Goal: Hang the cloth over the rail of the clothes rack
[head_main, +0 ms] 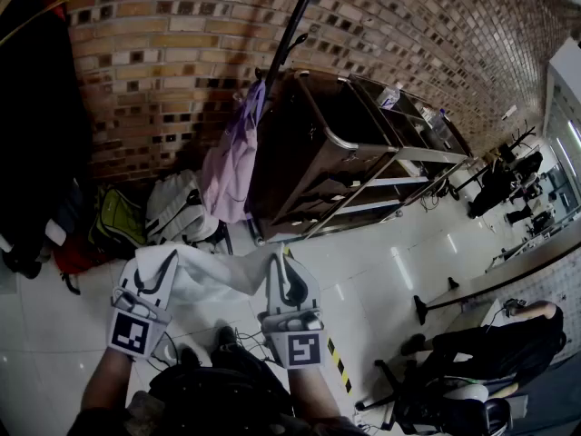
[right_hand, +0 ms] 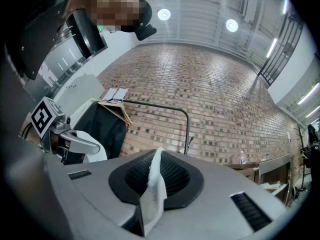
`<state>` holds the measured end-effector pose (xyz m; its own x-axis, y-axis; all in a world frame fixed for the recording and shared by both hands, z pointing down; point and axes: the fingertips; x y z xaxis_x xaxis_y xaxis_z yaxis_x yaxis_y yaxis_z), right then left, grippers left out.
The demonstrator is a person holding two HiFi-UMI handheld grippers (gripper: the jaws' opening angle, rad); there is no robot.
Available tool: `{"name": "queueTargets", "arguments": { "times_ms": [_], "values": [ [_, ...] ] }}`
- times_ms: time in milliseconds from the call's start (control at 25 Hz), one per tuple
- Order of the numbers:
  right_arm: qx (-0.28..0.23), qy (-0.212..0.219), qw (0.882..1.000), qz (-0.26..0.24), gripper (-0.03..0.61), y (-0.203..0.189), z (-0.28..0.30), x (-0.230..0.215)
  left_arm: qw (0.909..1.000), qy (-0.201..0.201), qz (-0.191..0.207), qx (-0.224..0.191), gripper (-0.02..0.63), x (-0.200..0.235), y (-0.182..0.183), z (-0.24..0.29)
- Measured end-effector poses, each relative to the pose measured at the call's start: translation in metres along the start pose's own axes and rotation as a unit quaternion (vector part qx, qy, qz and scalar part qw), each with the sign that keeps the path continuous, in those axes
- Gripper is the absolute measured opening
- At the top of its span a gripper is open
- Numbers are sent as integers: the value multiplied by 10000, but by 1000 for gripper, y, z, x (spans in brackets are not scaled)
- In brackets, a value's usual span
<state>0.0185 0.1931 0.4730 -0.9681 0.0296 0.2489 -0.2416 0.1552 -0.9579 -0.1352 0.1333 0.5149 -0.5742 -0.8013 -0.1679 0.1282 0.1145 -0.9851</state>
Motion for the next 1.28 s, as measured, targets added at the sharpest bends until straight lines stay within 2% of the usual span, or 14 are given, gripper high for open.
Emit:
{"name": "queueTargets", "arguments": {
  "times_ms": [240,440,960,1160,1280],
  "values": [
    [2,-64,10000,50,44,-12,9,-33,10000,-72,-39,11,38,-12,8,40],
    [-192,32,9998,-95,44,-18,38,-79,9999,-140,43,-21,38,-22,26,102],
    [-750,945,9918,-431,44,-27,172,-224,9988,69,-89,-476,37,-22,88,329],
    [-822,1395,9855,-500,44,-16,225,-268,9981,59,125,-592,37,-22,129,399],
    [-792,1584,9830,-478,44,-12,260,-294,9984,189,184,-504,37,-11,150,440]
  ]
}}
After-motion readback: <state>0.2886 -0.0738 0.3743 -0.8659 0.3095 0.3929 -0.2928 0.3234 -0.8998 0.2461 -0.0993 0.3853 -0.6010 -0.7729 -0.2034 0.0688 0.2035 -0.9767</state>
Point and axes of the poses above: the fingertips, and each gripper's own axes: z forward along the fingers, x to its left, y out of its top, and after that the axes turned 5 degrees about x, right-handed
